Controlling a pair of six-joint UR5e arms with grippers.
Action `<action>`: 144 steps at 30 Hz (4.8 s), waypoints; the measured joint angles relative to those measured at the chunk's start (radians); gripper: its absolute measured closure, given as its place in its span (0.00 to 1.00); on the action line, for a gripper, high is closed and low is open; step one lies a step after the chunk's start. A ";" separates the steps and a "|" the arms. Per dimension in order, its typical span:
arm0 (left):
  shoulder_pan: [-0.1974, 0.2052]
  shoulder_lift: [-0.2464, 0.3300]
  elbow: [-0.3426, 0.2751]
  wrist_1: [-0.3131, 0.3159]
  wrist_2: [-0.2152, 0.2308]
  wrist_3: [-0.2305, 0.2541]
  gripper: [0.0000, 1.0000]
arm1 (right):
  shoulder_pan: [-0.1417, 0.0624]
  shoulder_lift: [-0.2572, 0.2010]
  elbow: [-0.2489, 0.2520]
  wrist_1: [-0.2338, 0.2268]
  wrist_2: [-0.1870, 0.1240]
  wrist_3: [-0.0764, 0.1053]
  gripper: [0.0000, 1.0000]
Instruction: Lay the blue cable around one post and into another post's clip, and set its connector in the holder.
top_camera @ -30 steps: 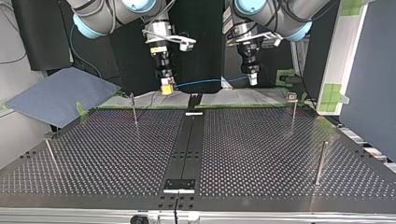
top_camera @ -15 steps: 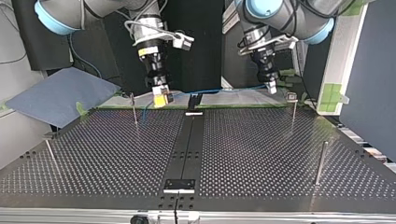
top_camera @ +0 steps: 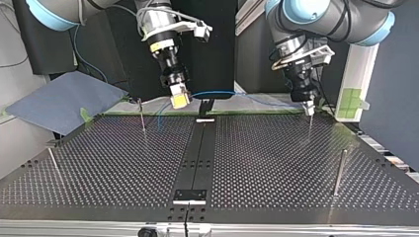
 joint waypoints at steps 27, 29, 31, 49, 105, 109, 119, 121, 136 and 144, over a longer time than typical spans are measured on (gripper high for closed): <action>0.192 0.134 0.186 -0.235 0.081 -0.041 1.00 | 0.061 0.135 -0.126 0.013 0.019 -0.012 1.00; 0.199 0.118 0.192 -0.237 0.090 -0.042 1.00 | 0.066 0.149 -0.145 0.015 0.020 -0.011 1.00; 0.205 0.103 0.195 -0.233 0.093 -0.044 1.00 | 0.069 0.155 -0.161 0.018 0.020 -0.011 1.00; 0.298 0.020 0.267 -0.193 0.155 -0.103 1.00 | 0.082 0.242 -0.315 0.084 0.010 -0.013 1.00; 0.482 -0.291 0.446 -0.230 0.411 -0.052 1.00 | 0.082 0.522 -0.719 0.186 0.000 -0.035 1.00; 0.482 -0.312 0.445 -0.228 0.419 -0.066 1.00 | 0.075 0.530 -0.722 0.189 -0.001 -0.037 1.00; 0.483 -0.319 0.426 -0.209 0.417 -0.103 1.00 | 0.055 0.535 -0.723 0.210 0.002 -0.049 1.00; 0.480 -0.319 0.422 -0.206 0.416 -0.104 1.00 | 0.053 0.535 -0.723 0.217 0.003 -0.051 1.00; 0.467 -0.364 0.401 -0.194 0.417 -0.126 1.00 | 0.044 0.539 -0.712 0.295 0.009 -0.068 1.00; 0.466 -0.365 0.377 -0.166 0.424 -0.145 1.00 | 0.036 0.541 -0.657 0.270 0.016 -0.071 1.00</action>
